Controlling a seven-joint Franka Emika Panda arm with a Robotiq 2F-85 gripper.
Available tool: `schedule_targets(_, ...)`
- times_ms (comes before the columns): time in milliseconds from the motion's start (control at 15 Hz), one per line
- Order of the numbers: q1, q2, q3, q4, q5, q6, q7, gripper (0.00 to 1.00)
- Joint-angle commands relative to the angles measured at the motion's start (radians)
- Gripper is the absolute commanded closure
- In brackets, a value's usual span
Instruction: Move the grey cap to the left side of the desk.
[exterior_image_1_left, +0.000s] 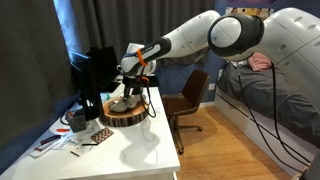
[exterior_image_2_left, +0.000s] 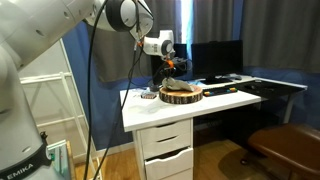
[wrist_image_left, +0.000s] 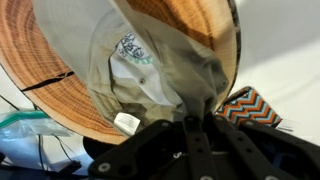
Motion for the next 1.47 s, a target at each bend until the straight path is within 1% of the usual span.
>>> schedule_targets(0,-0.039,-0.128,0.021,-0.136,0.031,-0.004,0.028,0.93)
schedule_targets(200,-0.062,-0.221,0.027,-0.245,0.027,0.017,0.043,0.93)
schedule_targets(333,-0.091,-0.287,0.055,-0.331,0.046,0.047,0.024,0.94)
schedule_targets(400,-0.087,-0.325,0.05,-0.372,0.079,0.059,0.003,0.94)
schedule_targets(600,-0.11,-0.428,0.083,-0.498,0.149,0.088,-0.038,0.93)
schedule_targets(867,-0.114,-0.547,0.102,-0.64,0.236,0.086,-0.107,0.93)
schedule_targets(1000,-0.119,-0.603,0.119,-0.707,0.294,0.076,-0.19,0.93)
schedule_targets(1133,-0.125,-0.649,0.142,-0.761,0.377,0.068,-0.32,0.92)
schedule_targets(1267,-0.121,-0.684,0.156,-0.794,0.465,0.043,-0.468,0.92)
schedule_targets(1400,-0.107,-0.706,0.156,-0.806,0.537,-0.005,-0.603,0.92)
